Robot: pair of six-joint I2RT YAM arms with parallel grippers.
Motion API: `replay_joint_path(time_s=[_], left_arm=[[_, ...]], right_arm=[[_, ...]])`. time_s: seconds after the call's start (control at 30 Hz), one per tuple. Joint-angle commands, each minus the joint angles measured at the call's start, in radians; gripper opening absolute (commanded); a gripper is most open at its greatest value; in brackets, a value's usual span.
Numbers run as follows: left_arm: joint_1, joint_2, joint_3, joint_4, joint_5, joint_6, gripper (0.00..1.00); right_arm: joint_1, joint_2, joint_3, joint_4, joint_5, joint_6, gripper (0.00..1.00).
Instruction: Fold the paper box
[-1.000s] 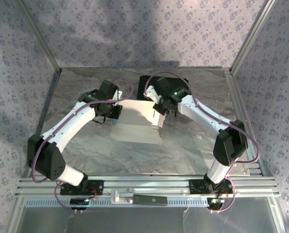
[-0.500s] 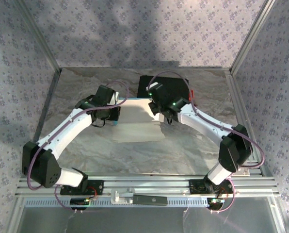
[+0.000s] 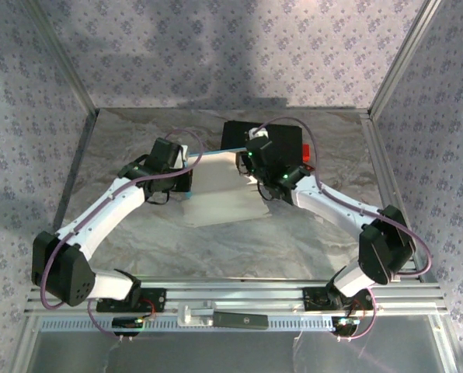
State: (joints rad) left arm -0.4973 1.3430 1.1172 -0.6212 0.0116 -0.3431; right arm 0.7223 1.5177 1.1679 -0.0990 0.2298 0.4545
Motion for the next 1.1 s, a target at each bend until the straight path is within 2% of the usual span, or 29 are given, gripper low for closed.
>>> replay_joint_path(time_s=[0.0, 0.2, 0.37, 0.53, 0.8, 1.07], left_arm=[[-0.008, -0.028, -0.003, 0.067, 0.037, 0.004, 0.00], [-0.009, -0.046, -0.034, 0.097, 0.005, 0.035, 0.00], [-0.016, -0.061, -0.054, 0.125, -0.020, 0.056, 0.00], [-0.043, -0.071, -0.058, 0.140, -0.061, 0.073, 0.00], [-0.076, -0.070, -0.062, 0.143, -0.113, 0.082, 0.00], [-0.087, -0.076, -0.059, 0.143, -0.128, 0.082, 0.00]], right_arm=[[0.008, -0.089, -0.016, 0.044, -0.101, 0.043, 0.30], [-0.063, -0.224, -0.025, -0.089, -0.150, 0.108, 0.41], [-0.158, -0.260, -0.025, -0.150, -0.275, 0.166, 0.48], [-0.180, -0.212, 0.046, -0.232, -0.244, 0.236, 0.48], [-0.189, -0.102, 0.132, -0.277, -0.264, 0.294, 0.47], [-0.189, -0.109, 0.090, -0.285, -0.259, 0.344, 0.46]])
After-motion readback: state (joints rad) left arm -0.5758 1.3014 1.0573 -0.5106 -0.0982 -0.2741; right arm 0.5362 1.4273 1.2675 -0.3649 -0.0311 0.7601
